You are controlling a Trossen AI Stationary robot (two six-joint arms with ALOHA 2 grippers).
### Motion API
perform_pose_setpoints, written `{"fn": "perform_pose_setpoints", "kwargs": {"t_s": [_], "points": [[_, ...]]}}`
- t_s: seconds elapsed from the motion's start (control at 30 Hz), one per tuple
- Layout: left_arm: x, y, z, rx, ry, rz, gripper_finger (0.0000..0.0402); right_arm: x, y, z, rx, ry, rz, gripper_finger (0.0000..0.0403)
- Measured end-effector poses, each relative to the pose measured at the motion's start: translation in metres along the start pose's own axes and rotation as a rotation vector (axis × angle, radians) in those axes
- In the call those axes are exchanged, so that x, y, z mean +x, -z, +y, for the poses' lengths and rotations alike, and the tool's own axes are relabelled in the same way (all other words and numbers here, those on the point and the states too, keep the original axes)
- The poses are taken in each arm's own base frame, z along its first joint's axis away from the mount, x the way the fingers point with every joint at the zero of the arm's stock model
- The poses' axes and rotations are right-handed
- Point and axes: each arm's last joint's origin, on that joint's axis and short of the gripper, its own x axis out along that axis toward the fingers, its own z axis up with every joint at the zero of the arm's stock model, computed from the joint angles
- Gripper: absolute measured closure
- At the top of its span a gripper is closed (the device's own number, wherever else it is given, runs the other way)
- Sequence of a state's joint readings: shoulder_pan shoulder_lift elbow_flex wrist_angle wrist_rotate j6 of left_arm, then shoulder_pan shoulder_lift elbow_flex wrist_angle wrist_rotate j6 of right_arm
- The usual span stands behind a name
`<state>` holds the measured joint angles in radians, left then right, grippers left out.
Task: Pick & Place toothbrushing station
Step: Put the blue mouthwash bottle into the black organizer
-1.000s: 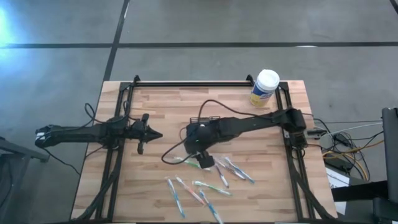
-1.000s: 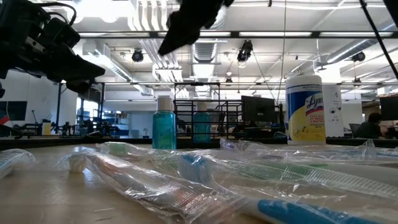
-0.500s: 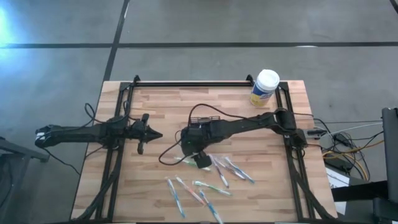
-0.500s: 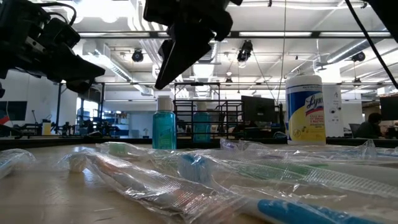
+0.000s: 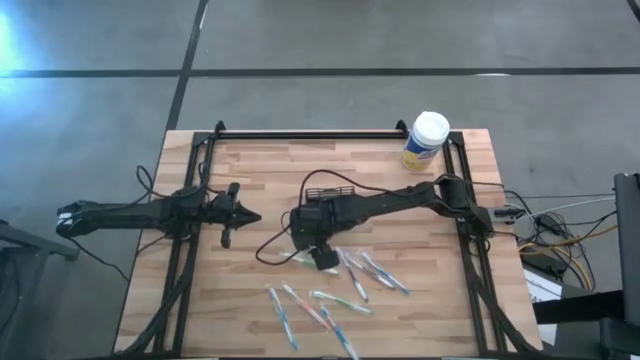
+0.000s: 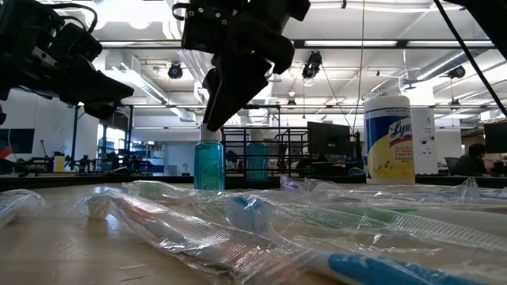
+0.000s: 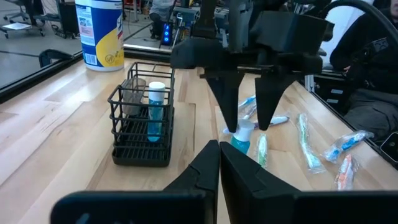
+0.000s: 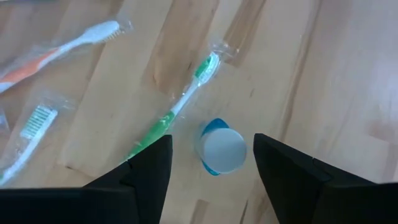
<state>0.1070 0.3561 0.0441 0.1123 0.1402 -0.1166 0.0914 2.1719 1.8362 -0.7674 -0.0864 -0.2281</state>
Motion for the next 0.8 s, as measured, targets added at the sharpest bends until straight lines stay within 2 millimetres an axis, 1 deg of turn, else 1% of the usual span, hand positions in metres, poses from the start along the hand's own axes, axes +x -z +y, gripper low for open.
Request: {"fn": "perform_pose_setpoints", "kwargs": {"t_s": [0.47, 0.57, 0.7, 0.8], "points": [[0.0, 0.0, 0.0, -0.004, 0.0, 0.0, 0.0387, 0.009, 0.005, -0.002, 0.047, 0.01, -0.022, 0.025], [0.0, 0.0, 0.0, -0.007, -0.001, 0.0, 0.0387, 0.011, 0.008, -0.003, 0.064, 0.01, -0.013, 0.0274], [0.0, 0.0, 0.0, -0.007, -0.003, 0.0, 0.0387, 0.011, 0.008, -0.003, 0.078, 0.01, -0.013, 0.0317], [0.0, 0.0, 0.0, -0.007, -0.003, 0.0, 0.0387, 0.008, 0.006, -0.003, 0.096, 0.006, -0.032, 0.0319]]}}
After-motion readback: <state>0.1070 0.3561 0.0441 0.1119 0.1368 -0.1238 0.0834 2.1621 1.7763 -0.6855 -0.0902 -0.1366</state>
